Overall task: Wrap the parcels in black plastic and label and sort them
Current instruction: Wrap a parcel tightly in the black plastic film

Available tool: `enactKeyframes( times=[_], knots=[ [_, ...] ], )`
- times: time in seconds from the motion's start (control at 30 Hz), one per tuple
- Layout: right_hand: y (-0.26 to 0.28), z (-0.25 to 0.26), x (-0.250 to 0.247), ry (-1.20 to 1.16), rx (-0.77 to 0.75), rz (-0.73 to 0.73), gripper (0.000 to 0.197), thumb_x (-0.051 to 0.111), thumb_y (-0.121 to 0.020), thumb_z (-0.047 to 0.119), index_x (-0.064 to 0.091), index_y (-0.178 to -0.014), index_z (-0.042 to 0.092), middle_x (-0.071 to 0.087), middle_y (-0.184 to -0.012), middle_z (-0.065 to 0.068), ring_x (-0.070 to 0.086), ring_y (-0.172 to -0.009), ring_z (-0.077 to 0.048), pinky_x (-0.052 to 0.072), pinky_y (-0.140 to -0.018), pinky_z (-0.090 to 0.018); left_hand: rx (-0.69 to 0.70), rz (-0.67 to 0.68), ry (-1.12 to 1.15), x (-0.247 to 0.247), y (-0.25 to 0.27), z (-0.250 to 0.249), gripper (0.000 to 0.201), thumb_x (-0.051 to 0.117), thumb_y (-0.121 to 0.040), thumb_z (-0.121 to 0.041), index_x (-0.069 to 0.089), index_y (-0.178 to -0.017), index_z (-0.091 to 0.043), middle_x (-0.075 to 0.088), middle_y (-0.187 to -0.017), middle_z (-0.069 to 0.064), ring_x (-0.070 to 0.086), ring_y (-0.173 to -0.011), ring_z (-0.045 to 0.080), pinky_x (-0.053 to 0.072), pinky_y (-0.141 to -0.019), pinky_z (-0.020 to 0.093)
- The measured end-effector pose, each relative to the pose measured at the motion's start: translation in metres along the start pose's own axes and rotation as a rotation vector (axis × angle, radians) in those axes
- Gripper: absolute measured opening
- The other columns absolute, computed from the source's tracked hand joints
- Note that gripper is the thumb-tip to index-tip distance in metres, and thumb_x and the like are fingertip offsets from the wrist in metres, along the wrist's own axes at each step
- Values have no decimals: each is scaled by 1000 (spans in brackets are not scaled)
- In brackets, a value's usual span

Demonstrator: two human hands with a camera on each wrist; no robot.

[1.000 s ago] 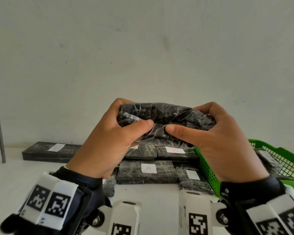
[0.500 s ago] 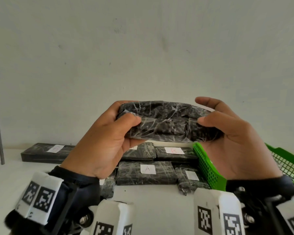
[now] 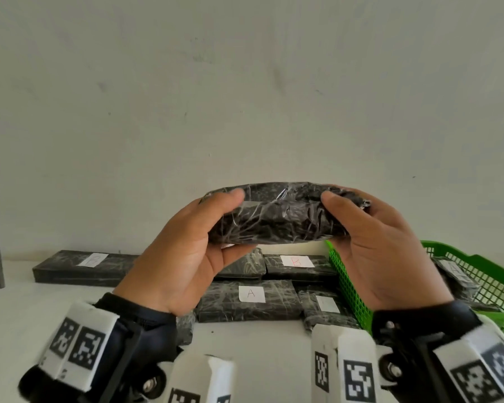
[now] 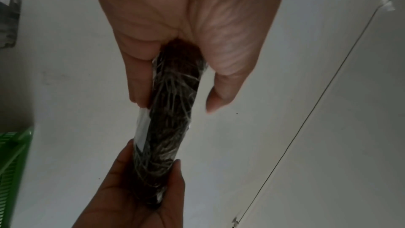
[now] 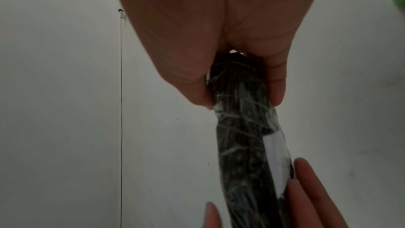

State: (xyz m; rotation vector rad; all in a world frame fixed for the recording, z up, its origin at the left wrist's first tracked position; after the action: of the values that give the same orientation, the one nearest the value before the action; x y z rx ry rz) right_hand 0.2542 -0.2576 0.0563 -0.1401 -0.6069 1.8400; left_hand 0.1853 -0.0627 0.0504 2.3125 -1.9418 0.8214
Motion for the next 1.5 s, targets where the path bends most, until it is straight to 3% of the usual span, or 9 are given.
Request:
enactKeyframes(
  times=[0.17, 0.3, 0.5, 0.73, 0.87, 0.97, 1.2, 1.33, 1.5],
  knots=[
    [1, 2, 2, 172, -93, 33, 70, 77, -83, 59, 67, -108, -5, 68, -109, -36, 67, -104, -52, 49, -102, -68, -37, 10, -90, -1, 2, -2, 46, 71, -75, -27, 69, -112, -1, 79, -104, 13, 78, -90, 18, 64, -73, 27],
    [1, -2, 3, 208, -22, -10, 98, 74, -70, 75, 54, -98, -17, 59, -100, -42, 65, -89, -52, 58, -90, -63, 61, -52, -433, -12, -1, -1, 81, 79, -66, -77, 64, -128, -27, 76, -113, -8, 68, -118, 14, 54, -105, 44],
    [1, 3, 4, 225, -88, 57, 74, 86, -73, 63, 67, -106, -1, 76, -109, -22, 72, -109, -41, 51, -105, -62, 195, -16, -435, 5, 7, -4, 35, 66, -84, -59, 82, -100, -32, 80, -109, -8, 74, -107, 8, 48, -104, 39],
    [5, 6, 7, 226, -174, 57, 34, 86, -85, 36, 68, -91, 8, 79, -98, -16, 76, -101, -35, 56, -100, -56, 199, -30, -419, 5, 5, 1, 34, 75, -86, -59, 80, -105, -31, 79, -113, -5, 73, -112, 14, 47, -106, 45],
    [4, 0, 8, 132, -101, -6, 72, 87, -77, 54, 62, -113, -3, 71, -114, -29, 69, -110, -47, 51, -104, -63, 272, -66, -471, 6, 7, -1, 43, 68, -82, -62, 77, -107, -28, 79, -108, -11, 73, -107, 7, 48, -101, 43],
    [4, -2, 10, 164, -146, -29, 62, 83, -83, 51, 57, -98, -3, 66, -101, -35, 69, -98, -51, 52, -97, -70, 206, -55, -405, 3, 6, 2, 41, 69, -85, -65, 78, -107, -31, 79, -111, -7, 73, -111, 14, 46, -108, 47],
    [7, 8, 1, 301, -120, 204, 41, 82, -88, 35, 66, -122, 19, 78, -117, -3, 73, -113, -22, 53, -105, -51, 83, -63, -305, -10, 0, 0, 34, 66, -80, -58, 83, -97, -34, 80, -108, -6, 74, -105, 12, 48, -100, 38],
    [9, 9, 5, 526, -277, 131, 59, 88, -72, 44, 66, -124, 26, 78, -108, 9, 75, -100, -11, 63, -89, -38, 169, -170, -672, -8, 2, -1, 44, 68, -82, -71, 64, -118, -47, 66, -127, -18, 61, -119, 3, 46, -99, 32],
    [17, 0, 26, 598, -420, 123, 73, 88, -65, 54, 62, -129, 29, 69, -119, 12, 69, -112, -10, 59, -95, -33, 249, 186, -515, 17, 16, 1, 50, 54, -90, -67, 68, -123, -31, 75, -120, -5, 69, -117, 10, 50, -101, 35]
  ],
)
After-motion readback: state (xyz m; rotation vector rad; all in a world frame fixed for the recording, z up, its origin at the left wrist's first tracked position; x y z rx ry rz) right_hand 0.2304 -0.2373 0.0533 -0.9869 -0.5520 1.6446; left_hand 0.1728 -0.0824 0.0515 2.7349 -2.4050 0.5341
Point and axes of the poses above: each hand's wrist, its own y-axis away from the middle knuckle, its own x-axis out of the palm, z = x × y, the point moved 1 cm from there along -y, towards the middle knuckle
